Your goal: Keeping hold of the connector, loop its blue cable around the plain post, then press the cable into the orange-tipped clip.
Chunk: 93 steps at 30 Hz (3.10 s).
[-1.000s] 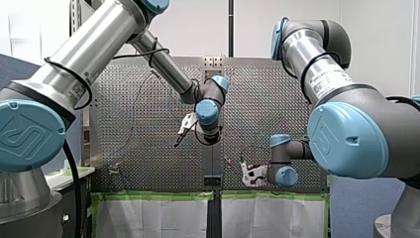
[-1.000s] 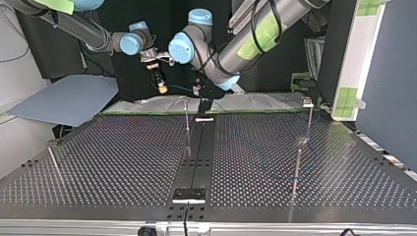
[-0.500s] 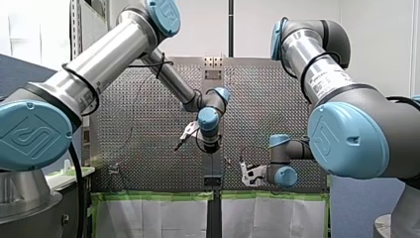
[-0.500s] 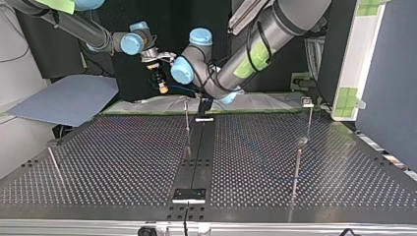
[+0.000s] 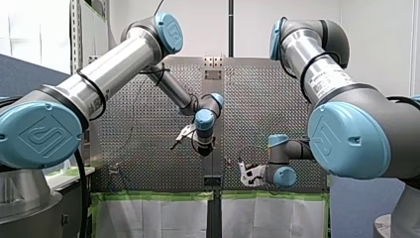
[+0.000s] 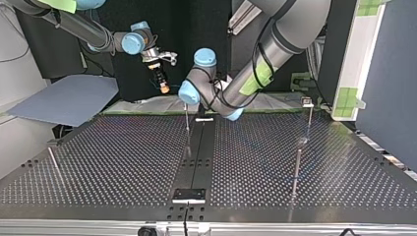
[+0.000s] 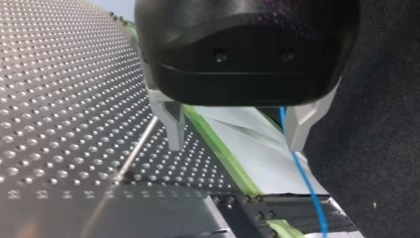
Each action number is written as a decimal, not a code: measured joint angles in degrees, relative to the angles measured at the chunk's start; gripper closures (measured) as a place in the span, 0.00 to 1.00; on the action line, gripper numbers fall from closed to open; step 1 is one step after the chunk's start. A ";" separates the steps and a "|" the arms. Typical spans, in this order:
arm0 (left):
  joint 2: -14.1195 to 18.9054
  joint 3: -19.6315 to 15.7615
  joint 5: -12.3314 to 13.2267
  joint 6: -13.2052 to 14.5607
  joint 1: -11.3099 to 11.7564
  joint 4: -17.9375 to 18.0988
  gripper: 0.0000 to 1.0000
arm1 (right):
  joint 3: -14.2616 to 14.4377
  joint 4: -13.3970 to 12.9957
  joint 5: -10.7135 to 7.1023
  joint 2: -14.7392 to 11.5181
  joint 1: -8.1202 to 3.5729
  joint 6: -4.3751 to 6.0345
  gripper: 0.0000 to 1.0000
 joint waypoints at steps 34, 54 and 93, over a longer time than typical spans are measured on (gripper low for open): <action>-0.05 15.93 -4.46 0.19 -0.68 -17.71 0.00 | -0.13 -1.13 -0.34 0.00 0.83 0.72 1.00; -0.05 13.93 -3.61 2.15 -2.66 -29.58 0.00 | -0.12 -1.59 -0.47 0.00 1.07 1.20 1.00; -0.12 14.69 5.62 -13.21 0.56 -34.02 0.00 | -0.16 -2.02 -0.60 0.00 1.54 1.49 1.00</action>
